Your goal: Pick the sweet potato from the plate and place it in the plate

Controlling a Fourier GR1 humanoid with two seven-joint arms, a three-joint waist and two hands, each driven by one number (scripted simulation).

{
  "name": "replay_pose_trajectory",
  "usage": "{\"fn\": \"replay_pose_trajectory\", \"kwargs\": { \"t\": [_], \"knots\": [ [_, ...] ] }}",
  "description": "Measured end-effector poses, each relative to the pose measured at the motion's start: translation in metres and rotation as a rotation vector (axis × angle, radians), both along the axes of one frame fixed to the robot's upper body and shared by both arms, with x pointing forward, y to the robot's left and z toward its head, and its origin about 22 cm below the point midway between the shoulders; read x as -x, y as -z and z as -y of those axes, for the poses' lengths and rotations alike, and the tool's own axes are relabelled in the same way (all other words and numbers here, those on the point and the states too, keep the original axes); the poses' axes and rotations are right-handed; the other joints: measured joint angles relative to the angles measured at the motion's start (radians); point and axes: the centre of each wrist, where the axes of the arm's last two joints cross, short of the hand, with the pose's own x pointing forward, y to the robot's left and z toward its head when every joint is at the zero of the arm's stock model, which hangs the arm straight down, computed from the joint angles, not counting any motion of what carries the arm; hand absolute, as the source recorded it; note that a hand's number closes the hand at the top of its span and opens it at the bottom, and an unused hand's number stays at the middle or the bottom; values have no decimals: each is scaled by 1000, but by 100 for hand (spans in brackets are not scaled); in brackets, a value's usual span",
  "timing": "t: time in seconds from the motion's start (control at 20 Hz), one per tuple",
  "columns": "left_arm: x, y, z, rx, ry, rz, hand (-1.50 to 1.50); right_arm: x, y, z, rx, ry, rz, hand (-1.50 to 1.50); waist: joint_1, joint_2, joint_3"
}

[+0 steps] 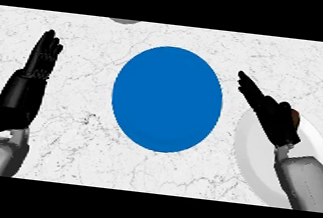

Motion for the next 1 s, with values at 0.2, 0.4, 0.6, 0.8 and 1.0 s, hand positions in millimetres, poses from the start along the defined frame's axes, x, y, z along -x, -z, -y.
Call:
{"fn": "replay_pose_trajectory", "kwargs": {
  "t": [0.2, 0.4, 0.6, 0.8, 1.0],
  "knots": [
    [-1, 19, -5, 16, -38, -135, 0, -13, -16, 49, 29, 73, -9, 150, 18, -17, 5],
    [5, 38, -17, 34, -91, -300, 0, -18, -59, 104, 329, 110, 40, -150, 29, -19, -5],
    [12, 54, -26, 78, -128, -425, 0, -1, -56, 151, 349, 351, 184, -150, 8, -26, 5],
    [10, 54, -25, 93, -124, -481, 0, 24, -33, 186, 377, 340, 191, -150, 20, -29, 7],
    [9, 56, -21, 98, -121, -509, 0, 36, -32, 195, 494, 268, 155, -150, 26, -31, 8]
  ]
}}
